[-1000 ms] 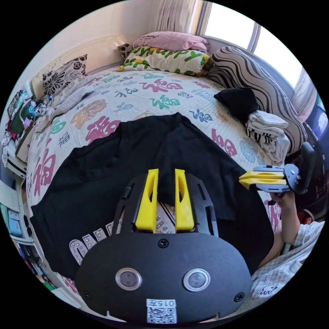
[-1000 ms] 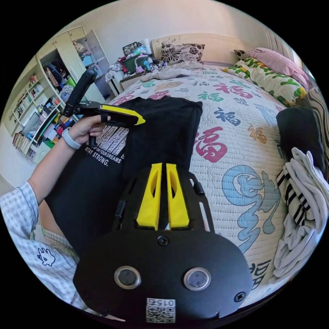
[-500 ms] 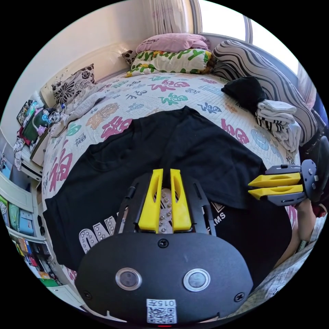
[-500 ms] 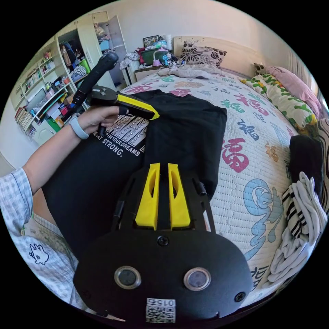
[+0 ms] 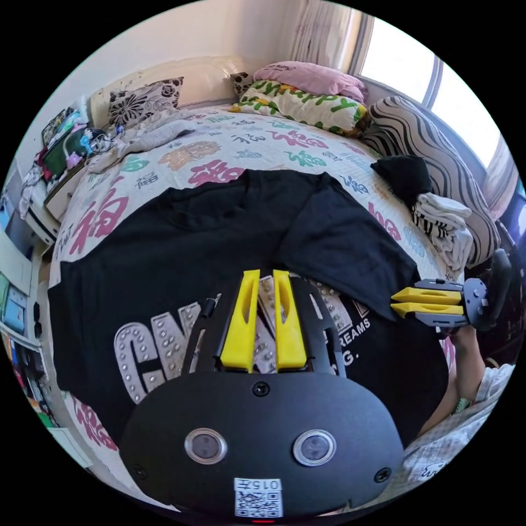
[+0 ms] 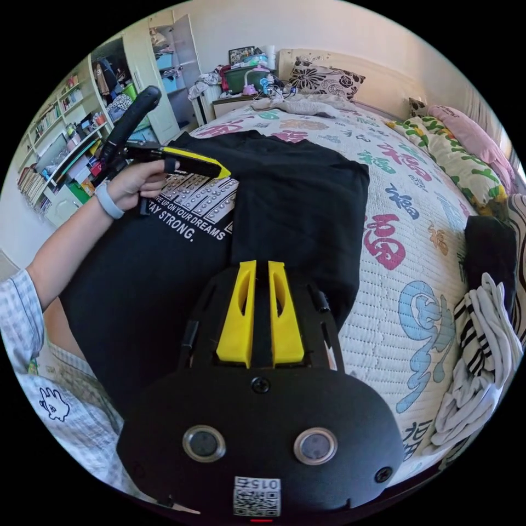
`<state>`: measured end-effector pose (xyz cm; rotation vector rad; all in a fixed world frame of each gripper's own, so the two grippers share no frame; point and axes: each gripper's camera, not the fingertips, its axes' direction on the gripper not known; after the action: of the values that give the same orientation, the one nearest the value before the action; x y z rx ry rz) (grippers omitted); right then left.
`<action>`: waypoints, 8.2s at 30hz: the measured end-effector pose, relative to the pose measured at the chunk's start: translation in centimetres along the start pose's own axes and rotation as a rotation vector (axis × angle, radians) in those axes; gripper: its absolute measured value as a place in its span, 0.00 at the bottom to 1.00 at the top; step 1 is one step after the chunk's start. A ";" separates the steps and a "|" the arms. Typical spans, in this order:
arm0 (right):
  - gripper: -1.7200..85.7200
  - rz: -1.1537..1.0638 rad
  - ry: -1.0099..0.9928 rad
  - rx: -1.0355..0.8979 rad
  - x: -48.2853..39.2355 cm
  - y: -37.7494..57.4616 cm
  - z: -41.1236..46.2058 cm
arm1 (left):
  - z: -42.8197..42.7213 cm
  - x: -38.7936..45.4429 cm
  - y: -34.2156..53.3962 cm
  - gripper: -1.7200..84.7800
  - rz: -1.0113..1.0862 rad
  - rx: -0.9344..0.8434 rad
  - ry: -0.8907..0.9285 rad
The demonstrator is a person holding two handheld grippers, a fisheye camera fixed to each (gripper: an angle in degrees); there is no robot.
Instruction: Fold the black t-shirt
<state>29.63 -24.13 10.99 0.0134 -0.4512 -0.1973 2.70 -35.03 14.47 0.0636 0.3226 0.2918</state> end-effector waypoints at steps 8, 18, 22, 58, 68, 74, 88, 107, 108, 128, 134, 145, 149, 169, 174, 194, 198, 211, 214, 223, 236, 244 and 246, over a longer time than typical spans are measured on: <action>0.09 -0.031 -0.107 0.101 -5.6 -5.5 -1.4 | -13.6 -18.9 16.0 0.12 -0.486 0.125 -0.269; 0.11 -0.222 -0.325 0.039 -24.5 -29.4 6.7 | -14.6 -36.5 26.6 0.14 -0.791 0.196 -0.085; 0.11 -0.226 -0.288 -0.036 -31.1 -37.6 12.2 | -14.6 -39.1 28.7 0.12 -0.809 0.272 -0.012; 0.02 -0.035 -0.315 0.050 -32.8 -54.6 20.1 | -25.9 -38.8 31.6 0.01 -0.388 0.511 0.142; 0.02 0.226 -0.232 0.037 -15.2 -39.7 17.5 | -18.2 -27.3 21.3 0.01 0.153 0.106 0.256; 0.02 0.285 -0.237 0.067 -11.9 -35.5 18.1 | -14.7 -24.1 18.7 0.01 0.263 -0.026 0.267; 0.11 0.065 -0.034 0.027 -10.2 -34.9 14.0 | -15.6 -26.6 15.6 0.09 0.091 0.174 0.366; 0.09 -0.007 -0.053 -0.095 -6.0 -33.7 14.8 | -9.6 -26.7 -3.2 0.09 -0.189 0.068 -0.067; 0.08 -0.011 -0.053 -0.096 -5.8 -33.4 14.6 | -7.5 -26.5 -4.5 0.09 -0.211 0.010 -0.113; 0.14 0.069 0.102 -0.033 14.7 -29.7 3.9 | -4.9 -18.7 -13.7 0.12 0.064 0.043 -0.129; 0.15 0.122 0.194 -0.094 17.6 -29.6 5.0 | -0.9 -17.8 -15.5 0.13 0.032 0.046 0.009; 0.03 0.008 0.135 -0.175 16.1 -26.6 3.3 | 1.4 -14.0 -14.1 0.04 0.204 -0.124 -0.090; 0.01 0.016 0.242 -0.075 14.5 -25.2 -0.6 | -3.0 -12.1 -13.6 0.03 0.186 0.013 -0.165; 0.01 0.018 0.327 0.140 6.0 -13.2 -18.3 | -19.5 -3.8 -4.2 0.02 0.242 0.272 -0.262; 0.01 -0.161 0.168 0.135 -1.3 0.8 -25.0 | -26.0 0.7 9.0 0.02 0.392 0.252 -0.228; 0.01 -0.102 0.087 -0.081 -12.2 33.8 -23.7 | -27.0 5.7 37.1 0.02 0.204 -0.039 -0.083; 0.01 -0.077 0.061 0.039 -11.6 35.8 -26.5 | -30.2 5.1 37.5 0.03 0.145 0.093 -0.033; 0.01 0.045 -0.126 -0.043 -6.9 39.2 -22.1 | -23.2 2.0 35.2 0.05 0.050 -0.063 0.145; 0.01 0.146 -0.093 0.058 -2.5 40.2 -25.1 | -26.0 -1.1 34.1 0.07 0.011 0.033 0.136; 0.10 0.537 -0.118 0.202 14.9 35.6 -25.2 | -25.2 -16.3 23.6 0.13 -0.398 0.177 0.027; 0.05 0.626 -0.170 0.107 20.2 34.2 -20.4 | -15.5 -22.7 21.0 0.05 -0.714 0.083 0.138; 0.05 0.641 -0.096 0.102 20.7 36.6 -20.4 | -14.6 -20.9 20.6 0.05 -0.703 0.124 0.029; 0.07 0.639 -0.113 0.091 20.7 37.1 -21.1 | -14.6 -19.5 19.9 0.07 -0.679 0.096 -0.037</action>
<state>63.99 7.62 3.03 -0.0523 -0.5551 0.4524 -25.05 -21.48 8.70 0.0502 0.3039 -0.3977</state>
